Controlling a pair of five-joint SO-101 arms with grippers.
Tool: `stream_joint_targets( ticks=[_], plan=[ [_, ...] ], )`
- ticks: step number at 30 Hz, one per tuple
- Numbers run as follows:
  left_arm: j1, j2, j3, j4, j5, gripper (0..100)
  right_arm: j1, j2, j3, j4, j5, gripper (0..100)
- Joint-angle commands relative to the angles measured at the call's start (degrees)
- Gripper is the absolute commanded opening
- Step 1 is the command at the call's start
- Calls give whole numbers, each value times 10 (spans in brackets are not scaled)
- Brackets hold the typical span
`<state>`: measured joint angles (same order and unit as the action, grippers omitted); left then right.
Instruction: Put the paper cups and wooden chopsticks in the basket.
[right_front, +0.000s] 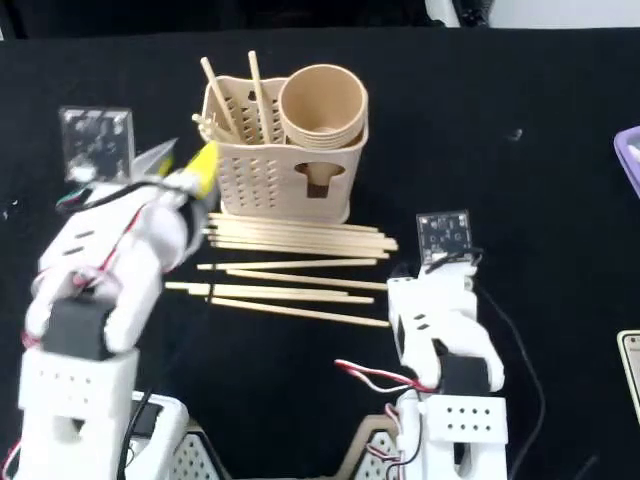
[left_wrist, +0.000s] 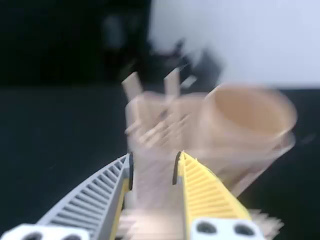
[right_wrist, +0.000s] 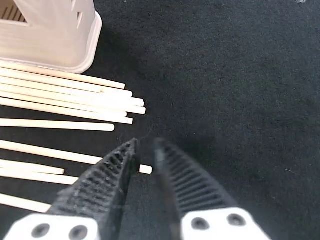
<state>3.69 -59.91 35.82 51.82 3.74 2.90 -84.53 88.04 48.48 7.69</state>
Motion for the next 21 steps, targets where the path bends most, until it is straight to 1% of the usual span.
stream_joint_targets(
  ticks=[1, 4, 6, 8, 10, 13, 15, 18, 21],
  plan=[
    [-117, -33, 22, 115, -89, 166, 11, -7, -37, -4, 14, 180],
    [-182, -29, 138, 90, -134, 166, 4, -4, -98, 53, 62, 179],
    [-200, -24, 212, 66, -161, 166, -15, -3, -149, 102, 84, 179],
    [-204, -20, 267, 48, -175, 165, -46, -2, -195, 148, 124, 179],
    [-203, -19, 303, 37, -169, 163, -86, -2, -223, 180, 171, 179],
    [-203, -19, 341, 0, -131, 163, -145, -2, -225, 207, 222, 179],
    [-204, -19, 360, -21, -113, 165, -179, -2, -211, 208, 223, 179],
    [-206, -19, 371, -24, -105, 163, -211, 15, -189, 193, 223, 179],
    [-208, -19, 378, -19, -75, 166, -227, 91, -194, 178, 223, 179]
  ],
)
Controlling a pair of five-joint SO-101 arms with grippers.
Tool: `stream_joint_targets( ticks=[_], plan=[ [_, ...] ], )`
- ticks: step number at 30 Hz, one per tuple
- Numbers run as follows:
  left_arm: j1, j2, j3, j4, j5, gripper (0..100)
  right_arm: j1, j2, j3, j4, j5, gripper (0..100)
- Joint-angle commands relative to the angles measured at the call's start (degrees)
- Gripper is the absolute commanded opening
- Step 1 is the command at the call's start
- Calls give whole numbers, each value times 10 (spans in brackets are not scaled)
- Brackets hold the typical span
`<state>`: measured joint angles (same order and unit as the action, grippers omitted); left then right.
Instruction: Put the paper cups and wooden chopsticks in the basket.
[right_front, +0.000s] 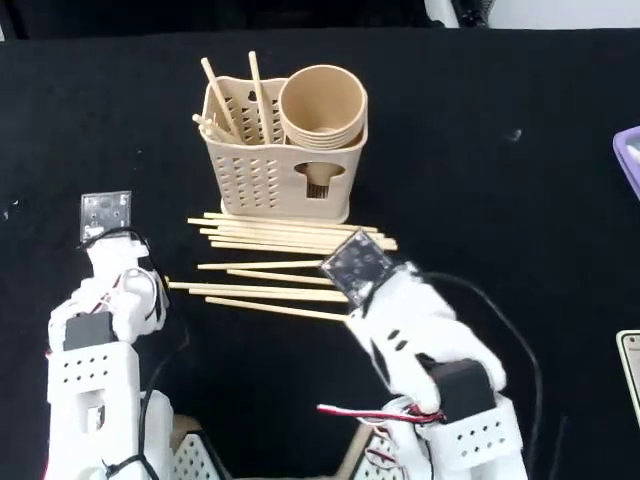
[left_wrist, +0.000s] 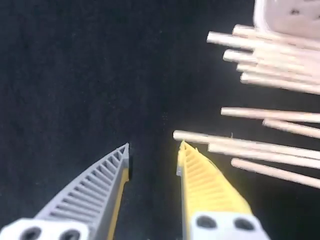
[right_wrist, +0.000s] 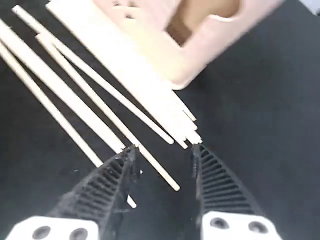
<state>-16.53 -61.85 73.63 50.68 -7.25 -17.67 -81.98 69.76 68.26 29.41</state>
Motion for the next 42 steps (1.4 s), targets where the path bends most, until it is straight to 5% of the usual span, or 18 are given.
stream_joint_targets(
  ticks=[1, 9, 20, 37, 42],
  plan=[
    [-6, 0, 2, -8, 40, 166, -29, 100, -21, -22, 7, 179],
    [-7, 1, 7, -8, 43, 166, -127, 373, -93, -56, 36, 180],
    [-7, 1, 12, -8, 40, 166, -128, 601, -153, -154, 93, 181],
    [-7, 1, 12, -8, 40, 166, -141, 796, -248, -142, 116, 179],
    [-7, 1, 12, -8, 40, 166, -141, 796, -251, -138, 113, 15]
  ],
)
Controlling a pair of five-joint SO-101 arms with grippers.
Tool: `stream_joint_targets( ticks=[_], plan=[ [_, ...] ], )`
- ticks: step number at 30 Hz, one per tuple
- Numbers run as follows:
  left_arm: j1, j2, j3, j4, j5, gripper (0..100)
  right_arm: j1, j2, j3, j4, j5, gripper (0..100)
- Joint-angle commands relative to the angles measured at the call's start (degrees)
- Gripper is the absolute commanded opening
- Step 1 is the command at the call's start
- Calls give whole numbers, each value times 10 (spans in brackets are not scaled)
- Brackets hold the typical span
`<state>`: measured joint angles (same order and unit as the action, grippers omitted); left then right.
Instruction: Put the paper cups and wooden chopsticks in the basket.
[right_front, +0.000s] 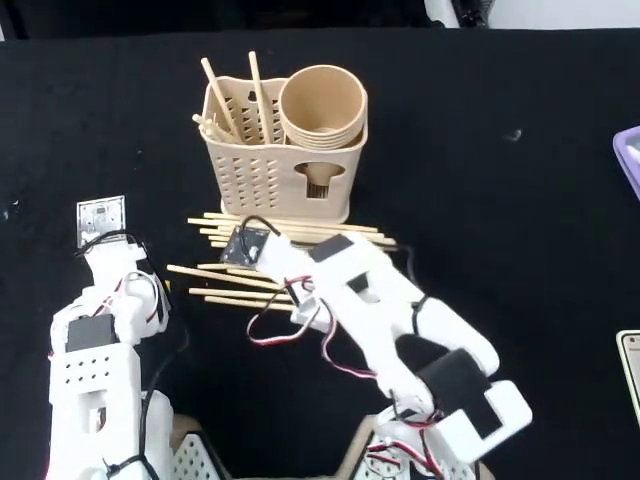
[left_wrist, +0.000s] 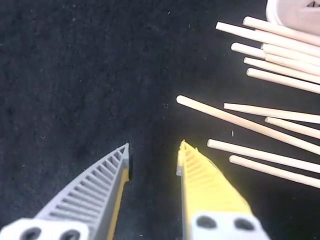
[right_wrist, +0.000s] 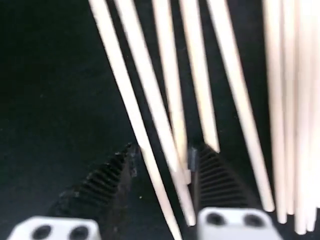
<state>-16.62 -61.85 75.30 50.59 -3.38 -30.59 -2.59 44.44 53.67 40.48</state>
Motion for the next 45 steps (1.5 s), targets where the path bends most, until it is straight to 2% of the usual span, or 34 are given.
stream_joint_targets(
  ticks=[1, 9, 12, 19, 22, 33, 39, 45],
  plan=[
    [-6, 1, -5, -7, 1, 166, -11, 2, 2, 10, 1, 10],
    [-6, 1, -5, -7, 1, 166, -9, -40, 25, 12, -33, 11],
    [-18, 0, -5, -7, 1, 166, -8, -116, 63, 18, -33, 11],
    [-29, 0, -7, -7, 1, 166, -8, -329, 106, 120, -31, 11],
    [-28, 0, -6, -7, 1, 166, -4, -379, 119, 143, 10, 11],
    [-29, 0, -7, -7, 1, 166, 114, -291, 169, 83, 76, 17],
    [-29, 0, -7, -7, 1, 166, 117, -234, 148, 81, 73, 184],
    [-29, 0, -7, -8, 1, 166, 113, -233, 113, 79, 55, 166]
  ],
)
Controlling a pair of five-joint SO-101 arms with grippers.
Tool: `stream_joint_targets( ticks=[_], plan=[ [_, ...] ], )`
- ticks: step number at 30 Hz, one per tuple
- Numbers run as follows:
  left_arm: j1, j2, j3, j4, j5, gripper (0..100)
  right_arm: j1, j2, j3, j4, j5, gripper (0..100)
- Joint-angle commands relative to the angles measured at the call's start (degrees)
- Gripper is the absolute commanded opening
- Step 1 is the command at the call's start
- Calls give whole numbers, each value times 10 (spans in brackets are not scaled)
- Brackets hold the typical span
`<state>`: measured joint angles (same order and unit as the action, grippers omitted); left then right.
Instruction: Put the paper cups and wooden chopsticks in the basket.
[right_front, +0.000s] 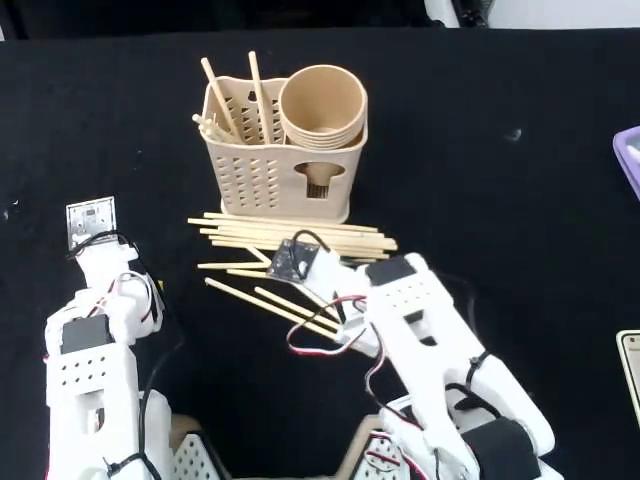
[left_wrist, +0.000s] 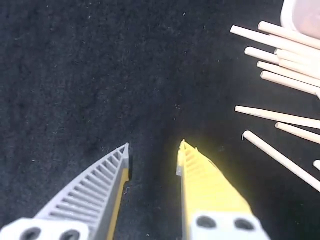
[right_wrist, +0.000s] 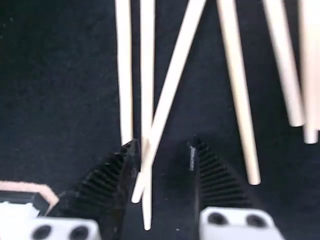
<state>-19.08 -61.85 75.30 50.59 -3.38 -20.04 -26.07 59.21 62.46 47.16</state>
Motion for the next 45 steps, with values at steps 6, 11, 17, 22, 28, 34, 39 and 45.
stream_joint_targets(
  ticks=[6, 11, 17, 22, 28, 34, 39, 45],
  plan=[
    [-4, 0, -7, -8, 1, 166, -60, 7, -39, -40, -61, 166],
    [-4, 0, -6, -8, 1, 166, -68, 29, -33, -82, -69, 167],
    [-4, 0, -6, -8, 1, 166, -69, 131, -36, -118, -70, 167],
    [-4, 0, -6, -8, 1, 166, -68, 159, -68, -102, -70, 114],
    [-4, 0, -6, -8, 1, 166, -67, 112, -67, -106, -105, 10],
    [-4, 0, -6, -8, 1, 166, -67, -28, -68, -22, -104, 11],
    [-5, 0, -6, -8, 1, 166, -67, -183, -70, 38, -105, 11],
    [-5, 0, -6, -8, 1, 166, -69, -361, -138, 64, -137, 11]
  ],
)
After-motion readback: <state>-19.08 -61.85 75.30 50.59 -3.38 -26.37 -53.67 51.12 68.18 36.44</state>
